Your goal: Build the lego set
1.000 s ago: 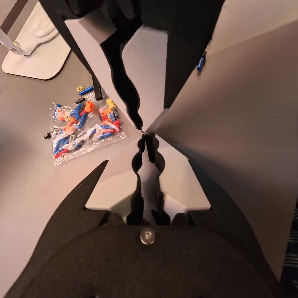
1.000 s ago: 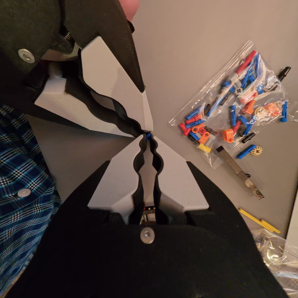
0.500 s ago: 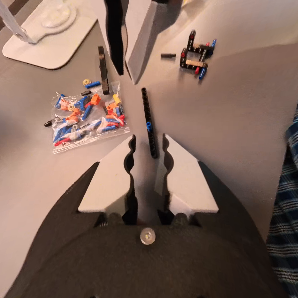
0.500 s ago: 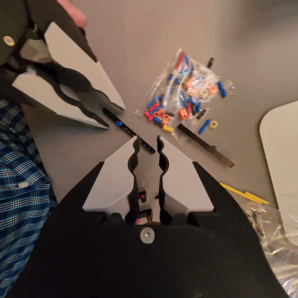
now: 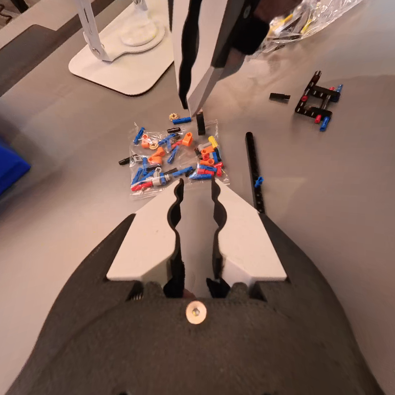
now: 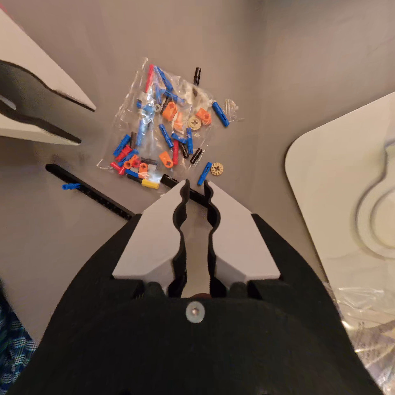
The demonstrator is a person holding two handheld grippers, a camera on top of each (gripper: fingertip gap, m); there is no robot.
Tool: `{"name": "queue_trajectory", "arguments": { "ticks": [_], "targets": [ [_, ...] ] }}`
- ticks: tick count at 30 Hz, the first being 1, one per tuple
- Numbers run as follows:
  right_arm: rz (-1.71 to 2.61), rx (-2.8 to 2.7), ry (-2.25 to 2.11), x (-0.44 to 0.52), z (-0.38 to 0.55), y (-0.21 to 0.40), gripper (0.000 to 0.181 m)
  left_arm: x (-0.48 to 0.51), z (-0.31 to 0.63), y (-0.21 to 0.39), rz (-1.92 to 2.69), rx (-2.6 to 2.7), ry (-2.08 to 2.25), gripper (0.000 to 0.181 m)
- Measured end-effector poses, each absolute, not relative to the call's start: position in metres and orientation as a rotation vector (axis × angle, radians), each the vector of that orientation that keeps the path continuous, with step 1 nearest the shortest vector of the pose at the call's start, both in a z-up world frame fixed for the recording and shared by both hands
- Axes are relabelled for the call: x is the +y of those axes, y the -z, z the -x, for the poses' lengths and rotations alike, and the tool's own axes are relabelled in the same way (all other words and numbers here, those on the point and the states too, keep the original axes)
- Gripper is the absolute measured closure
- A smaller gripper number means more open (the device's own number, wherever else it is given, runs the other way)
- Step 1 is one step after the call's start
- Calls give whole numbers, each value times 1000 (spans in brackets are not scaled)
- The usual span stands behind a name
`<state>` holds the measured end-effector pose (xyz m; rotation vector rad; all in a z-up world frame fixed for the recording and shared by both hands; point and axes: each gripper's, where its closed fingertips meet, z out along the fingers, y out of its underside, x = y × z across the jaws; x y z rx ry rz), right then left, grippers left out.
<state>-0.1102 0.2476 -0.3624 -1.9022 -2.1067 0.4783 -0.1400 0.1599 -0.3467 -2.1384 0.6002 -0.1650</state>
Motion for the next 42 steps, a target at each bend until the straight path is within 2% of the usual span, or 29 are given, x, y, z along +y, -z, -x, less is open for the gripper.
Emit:
{"name": "queue_trajectory", "arguments": {
  "ticks": [1, 13, 24, 27, 33, 42],
  "targets": [
    [1920, -2114, -463, 248, 111, 367, 173, 161, 139, 348, 2141, 603, 161, 158],
    [1884, -2131, -458, 248, 116, 374, 181, 167, 142, 346, 2117, 579, 150, 159],
    [1777, -2190, -806, 206, 102, 314, 181, 202, 123, 308, 1829, 918, -262, 147],
    [1765, -2228, -872, 192, 95, 306, 181, 205, 114, 306, 1761, 1024, -359, 150],
    [1764, -2264, -899, 185, 86, 302, 181, 201, 98, 304, 1662, 1141, -467, 175],
    [1763, -2110, -1025, 189, 86, 279, 178, 199, 95, 288, 1682, 999, -388, 180]
  ]
}}
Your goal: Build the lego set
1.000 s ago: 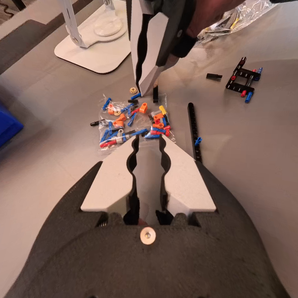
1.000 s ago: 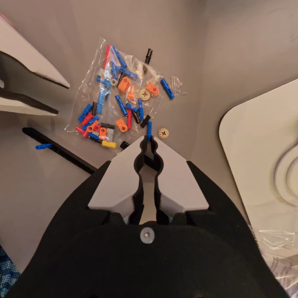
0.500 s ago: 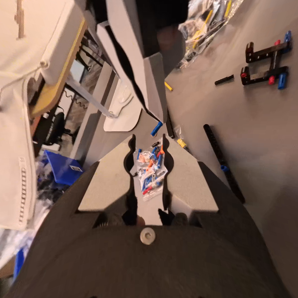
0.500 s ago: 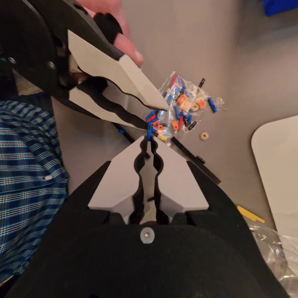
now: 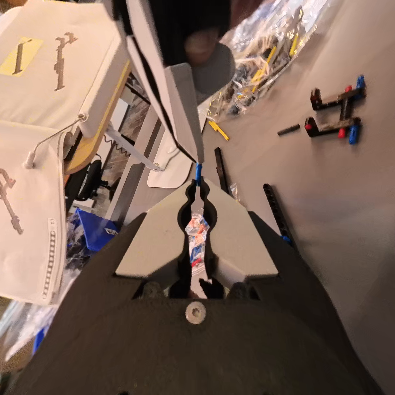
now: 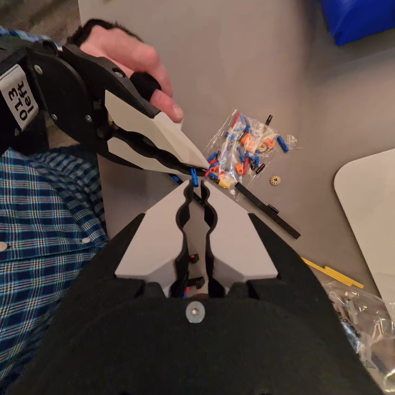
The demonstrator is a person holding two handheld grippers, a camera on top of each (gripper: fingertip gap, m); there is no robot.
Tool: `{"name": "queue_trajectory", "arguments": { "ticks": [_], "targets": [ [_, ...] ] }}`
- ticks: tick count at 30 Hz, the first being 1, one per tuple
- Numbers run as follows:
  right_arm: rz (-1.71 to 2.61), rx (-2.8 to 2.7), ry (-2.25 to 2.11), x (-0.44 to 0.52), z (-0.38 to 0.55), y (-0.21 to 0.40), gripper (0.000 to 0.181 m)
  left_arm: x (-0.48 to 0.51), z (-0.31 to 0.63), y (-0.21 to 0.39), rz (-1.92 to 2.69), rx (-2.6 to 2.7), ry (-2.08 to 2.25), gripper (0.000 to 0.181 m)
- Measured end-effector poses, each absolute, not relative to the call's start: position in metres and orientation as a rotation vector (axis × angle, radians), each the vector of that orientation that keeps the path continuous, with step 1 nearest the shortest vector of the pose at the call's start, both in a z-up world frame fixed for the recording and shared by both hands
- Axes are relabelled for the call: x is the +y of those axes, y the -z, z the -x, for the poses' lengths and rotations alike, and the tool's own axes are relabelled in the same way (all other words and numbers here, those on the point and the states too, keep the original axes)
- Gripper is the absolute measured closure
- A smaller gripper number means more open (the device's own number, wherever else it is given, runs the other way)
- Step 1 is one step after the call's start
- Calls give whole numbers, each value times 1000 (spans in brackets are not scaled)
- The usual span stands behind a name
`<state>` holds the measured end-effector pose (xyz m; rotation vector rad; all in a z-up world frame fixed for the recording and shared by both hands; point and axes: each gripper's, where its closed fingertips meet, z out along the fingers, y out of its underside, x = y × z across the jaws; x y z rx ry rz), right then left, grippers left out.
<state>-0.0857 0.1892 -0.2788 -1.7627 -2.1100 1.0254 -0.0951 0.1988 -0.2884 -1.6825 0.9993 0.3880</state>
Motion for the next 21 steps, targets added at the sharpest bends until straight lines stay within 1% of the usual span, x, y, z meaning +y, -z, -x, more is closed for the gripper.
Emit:
{"name": "queue_trajectory", "arguments": {
  "ticks": [4, 9, 15, 21],
  "targets": [
    [1713, -1962, -1118, 189, 89, 262, 171, 197, 91, 277, 1698, 871, -247, 180],
    [1621, -1859, -1194, 183, 84, 248, 170, 193, 85, 262, 1698, 716, -55, 180],
    [1557, -1832, -1166, 180, 76, 242, 173, 191, 79, 252, 1685, 640, 83, 180],
    [1547, -1795, -1218, 177, 75, 236, 174, 189, 71, 250, 1667, 660, 90, 180]
  ]
}}
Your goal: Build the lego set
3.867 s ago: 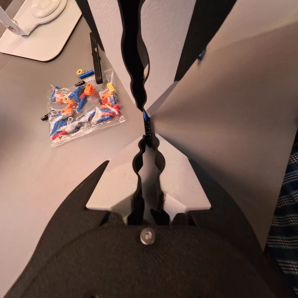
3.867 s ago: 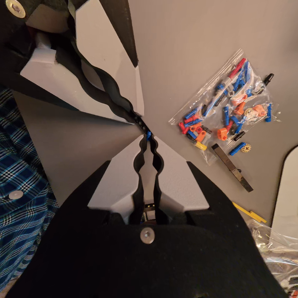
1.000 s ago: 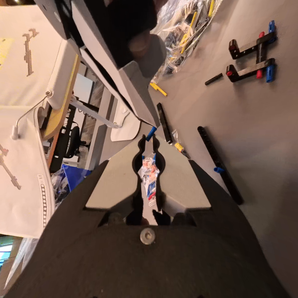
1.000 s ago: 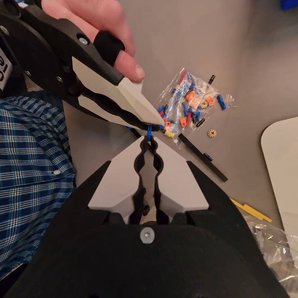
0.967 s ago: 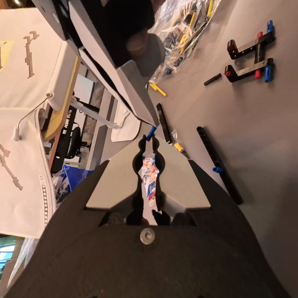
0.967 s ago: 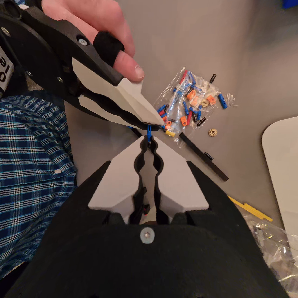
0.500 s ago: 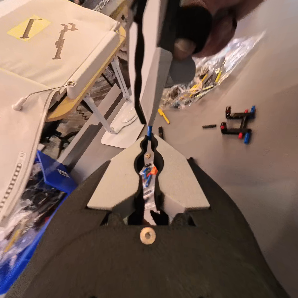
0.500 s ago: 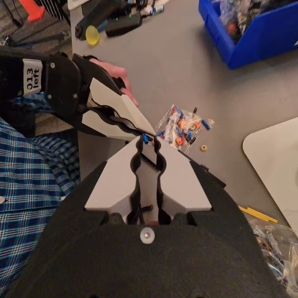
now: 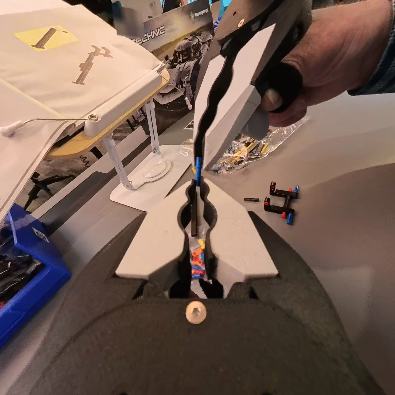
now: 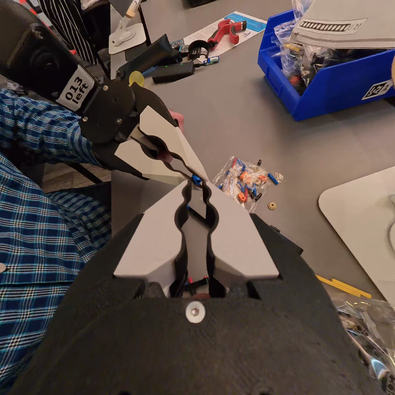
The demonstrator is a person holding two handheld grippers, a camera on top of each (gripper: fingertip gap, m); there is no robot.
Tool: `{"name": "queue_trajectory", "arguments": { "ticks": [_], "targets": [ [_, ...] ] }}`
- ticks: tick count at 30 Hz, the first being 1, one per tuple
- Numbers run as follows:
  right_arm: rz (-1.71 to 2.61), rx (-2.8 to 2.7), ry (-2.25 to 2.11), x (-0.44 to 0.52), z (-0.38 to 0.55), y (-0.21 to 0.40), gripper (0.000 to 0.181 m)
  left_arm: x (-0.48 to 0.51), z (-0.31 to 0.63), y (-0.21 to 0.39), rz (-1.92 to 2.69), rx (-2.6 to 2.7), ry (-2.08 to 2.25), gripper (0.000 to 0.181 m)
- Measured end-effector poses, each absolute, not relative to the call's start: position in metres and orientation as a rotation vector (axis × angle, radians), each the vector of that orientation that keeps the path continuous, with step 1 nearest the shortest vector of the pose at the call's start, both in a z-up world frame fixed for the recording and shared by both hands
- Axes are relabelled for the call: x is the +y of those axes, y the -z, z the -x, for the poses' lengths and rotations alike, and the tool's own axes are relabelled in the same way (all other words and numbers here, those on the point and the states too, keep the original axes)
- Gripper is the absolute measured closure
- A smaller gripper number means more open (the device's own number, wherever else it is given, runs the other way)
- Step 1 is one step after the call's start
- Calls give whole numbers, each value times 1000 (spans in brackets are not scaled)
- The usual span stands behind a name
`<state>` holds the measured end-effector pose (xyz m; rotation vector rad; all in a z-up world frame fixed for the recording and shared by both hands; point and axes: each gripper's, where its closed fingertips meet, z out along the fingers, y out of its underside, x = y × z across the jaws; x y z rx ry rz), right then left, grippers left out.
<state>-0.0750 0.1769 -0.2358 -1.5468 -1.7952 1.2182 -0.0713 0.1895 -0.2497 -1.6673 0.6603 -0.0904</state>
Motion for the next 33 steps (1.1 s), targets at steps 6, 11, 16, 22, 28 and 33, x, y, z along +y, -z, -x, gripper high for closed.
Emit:
{"name": "queue_trajectory", "arguments": {
  "ticks": [6, 11, 16, 22, 28, 33],
  "targets": [
    [1543, -1806, -1243, 173, 74, 236, 179, 188, 68, 253, 1663, 662, 110, 180],
    [1533, -1852, -1183, 172, 75, 240, 179, 181, 73, 257, 1714, 632, 182, 163],
    [1481, -2025, -999, 163, 72, 271, 180, 150, 88, 289, 1888, 645, 278, 131],
    [1385, -2222, -820, 142, 78, 316, 179, 127, 96, 349, 2098, 751, 174, 146],
    [1341, -2311, -707, 138, 84, 345, 180, 129, 95, 374, 2169, 799, 120, 162],
    [1343, -2342, -691, 138, 85, 355, 180, 131, 93, 375, 2167, 818, 102, 175]
  ]
}}
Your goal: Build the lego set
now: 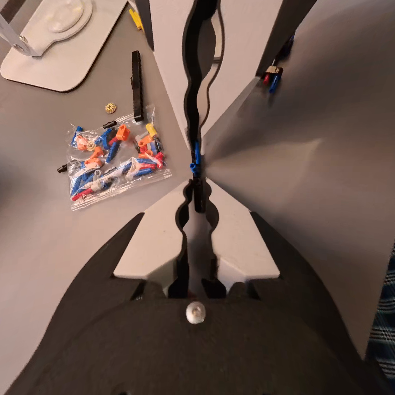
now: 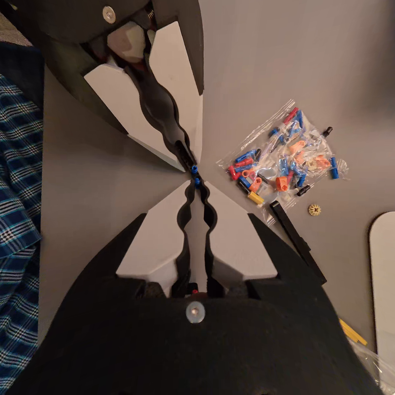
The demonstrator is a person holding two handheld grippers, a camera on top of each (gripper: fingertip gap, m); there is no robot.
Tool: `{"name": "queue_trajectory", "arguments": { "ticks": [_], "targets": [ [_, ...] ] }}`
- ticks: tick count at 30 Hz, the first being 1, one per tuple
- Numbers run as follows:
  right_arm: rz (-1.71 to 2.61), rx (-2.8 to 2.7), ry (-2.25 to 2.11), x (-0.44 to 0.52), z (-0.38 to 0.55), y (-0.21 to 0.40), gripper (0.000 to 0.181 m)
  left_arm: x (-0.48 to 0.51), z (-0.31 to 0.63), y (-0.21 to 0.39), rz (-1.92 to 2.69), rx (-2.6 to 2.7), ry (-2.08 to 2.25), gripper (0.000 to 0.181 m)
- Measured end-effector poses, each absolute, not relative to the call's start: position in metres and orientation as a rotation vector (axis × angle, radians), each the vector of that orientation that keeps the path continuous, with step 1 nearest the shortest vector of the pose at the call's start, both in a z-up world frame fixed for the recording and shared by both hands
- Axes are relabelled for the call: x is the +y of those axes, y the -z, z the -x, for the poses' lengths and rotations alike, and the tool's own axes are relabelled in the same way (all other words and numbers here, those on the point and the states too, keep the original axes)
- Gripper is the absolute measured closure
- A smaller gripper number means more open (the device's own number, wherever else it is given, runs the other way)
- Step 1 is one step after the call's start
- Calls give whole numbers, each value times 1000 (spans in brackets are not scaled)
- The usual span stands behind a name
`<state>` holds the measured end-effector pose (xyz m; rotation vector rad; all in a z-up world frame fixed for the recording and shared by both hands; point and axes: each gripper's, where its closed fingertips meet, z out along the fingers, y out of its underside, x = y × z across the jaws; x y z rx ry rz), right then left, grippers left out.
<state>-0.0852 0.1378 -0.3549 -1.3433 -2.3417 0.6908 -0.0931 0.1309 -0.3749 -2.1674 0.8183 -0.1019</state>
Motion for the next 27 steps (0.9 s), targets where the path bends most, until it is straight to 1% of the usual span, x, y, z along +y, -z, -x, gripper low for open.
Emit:
{"name": "queue_trajectory", "arguments": {
  "ticks": [8, 15, 20, 27],
  "targets": [
    [1325, -2383, -640, 138, 88, 358, 180, 131, 93, 375, 2163, 827, 106, 176],
    [1258, -2464, -493, 136, 91, 357, 180, 131, 93, 375, 2166, 830, 122, 176],
    [1261, -2510, -473, 135, 93, 357, 180, 131, 93, 375, 2165, 835, 128, 176],
    [1307, -2483, -566, 137, 92, 358, 180, 131, 93, 375, 2164, 839, 128, 176]
  ]
}}
